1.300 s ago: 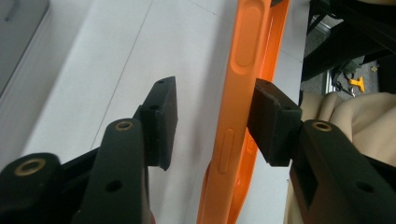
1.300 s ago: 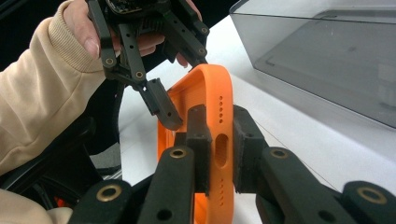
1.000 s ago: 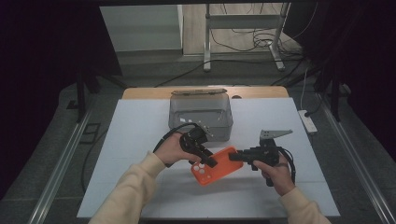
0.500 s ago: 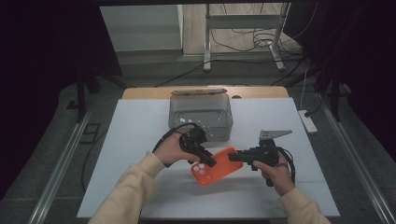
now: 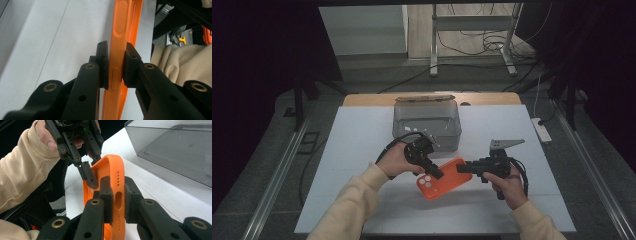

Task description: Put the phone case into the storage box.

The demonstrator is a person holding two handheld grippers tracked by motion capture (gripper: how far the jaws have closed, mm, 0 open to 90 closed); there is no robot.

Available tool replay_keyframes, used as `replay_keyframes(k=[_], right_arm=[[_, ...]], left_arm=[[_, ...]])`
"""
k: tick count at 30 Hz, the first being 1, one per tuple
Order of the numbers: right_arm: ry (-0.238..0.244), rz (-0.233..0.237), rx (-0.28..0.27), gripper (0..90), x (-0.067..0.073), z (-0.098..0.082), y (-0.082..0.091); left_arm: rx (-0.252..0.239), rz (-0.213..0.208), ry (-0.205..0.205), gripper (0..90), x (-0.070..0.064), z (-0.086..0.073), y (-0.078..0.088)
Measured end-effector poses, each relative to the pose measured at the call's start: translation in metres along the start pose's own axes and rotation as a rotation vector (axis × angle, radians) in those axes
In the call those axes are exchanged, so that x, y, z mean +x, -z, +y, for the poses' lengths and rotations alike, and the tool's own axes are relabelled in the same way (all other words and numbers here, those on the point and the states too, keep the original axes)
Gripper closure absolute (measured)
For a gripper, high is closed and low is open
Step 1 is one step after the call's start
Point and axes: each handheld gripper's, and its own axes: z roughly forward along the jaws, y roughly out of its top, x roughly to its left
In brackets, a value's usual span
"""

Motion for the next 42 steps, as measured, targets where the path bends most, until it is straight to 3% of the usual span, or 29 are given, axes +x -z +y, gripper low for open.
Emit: replay_keyframes(k=[9, 22, 42], right_arm=[[-0.003, 0.002, -0.004, 79.6, -0.001, 0.000, 0.000], [-0.017, 0.013, -0.026, 79.5, -0.003, -0.001, 0.002], [-0.032, 0.020, -0.049, 79.4, -0.004, -0.002, 0.004]], left_arm=[[-0.002, 0.006, -0.001, 78.9, -0.002, 0.001, 0.001], [-0.053, 0.022, 0.003, 79.0, -0.005, -0.001, 0.005], [-0.086, 0.035, 0.014, 79.2, -0.006, -0.001, 0.010]])
